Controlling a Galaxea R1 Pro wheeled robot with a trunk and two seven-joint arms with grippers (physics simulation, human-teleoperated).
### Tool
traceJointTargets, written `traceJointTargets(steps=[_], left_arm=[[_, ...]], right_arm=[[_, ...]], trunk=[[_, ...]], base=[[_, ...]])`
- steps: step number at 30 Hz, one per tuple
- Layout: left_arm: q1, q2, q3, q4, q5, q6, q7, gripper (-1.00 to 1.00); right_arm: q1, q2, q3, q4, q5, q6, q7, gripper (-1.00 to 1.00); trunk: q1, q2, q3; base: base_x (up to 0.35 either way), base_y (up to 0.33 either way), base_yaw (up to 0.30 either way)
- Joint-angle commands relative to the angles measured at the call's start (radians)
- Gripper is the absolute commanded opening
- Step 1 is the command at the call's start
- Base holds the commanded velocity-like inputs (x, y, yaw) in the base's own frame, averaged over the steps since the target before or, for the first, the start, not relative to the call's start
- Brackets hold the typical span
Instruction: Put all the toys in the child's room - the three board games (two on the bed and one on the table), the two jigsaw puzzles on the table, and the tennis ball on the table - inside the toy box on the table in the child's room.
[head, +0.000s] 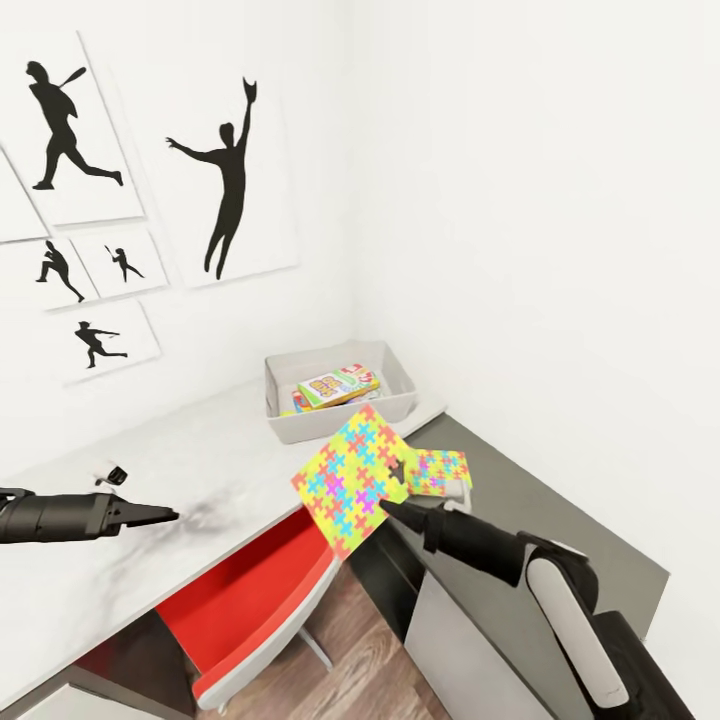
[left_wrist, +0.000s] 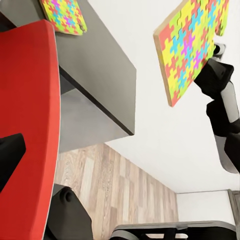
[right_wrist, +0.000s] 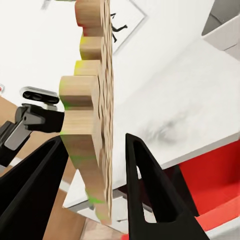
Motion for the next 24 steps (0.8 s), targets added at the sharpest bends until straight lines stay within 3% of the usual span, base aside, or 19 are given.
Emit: traceJointTargets(steps=[1, 10, 17, 24], left_arm=[[-0.001, 0.002, -0.002, 0.001, 0.002, 0.011, -0.004, 1.00], [0.004, 0.004, 0.055, 0.001, -0.001, 0.010, -0.004, 1.00], [0.005, 0.004, 0.061, 0.001, -0.001, 0.010, -0.004, 1.00], [0.005, 0.004, 0.062, 0.001, -0.001, 0.009, -0.004, 1.00]], right_arm=[[-0.002, -0.001, -0.003, 0.000, -0.006, 0.008, -0.002, -1.00], [-0.008, 0.000, -0.040, -0.001, -0.005, 0.013, -0.002, -1.00], [-0.008, 0.003, -0.042, -0.002, -0.003, 0.009, -0.002, -1.00], [-0.008, 0.005, -0.043, -0.005, -0.003, 0.009, -0.003, -1.00]], trunk=[[0.001, -0.002, -0.002], [0.001, -0.002, -0.002], [0.001, -0.002, -0.002], [0.001, -0.002, 0.000]], base=[[0.065, 0.130, 0.000], [0.069, 0.243, 0.000], [0.007, 0.246, 0.006], [0.001, 0.045, 0.200]])
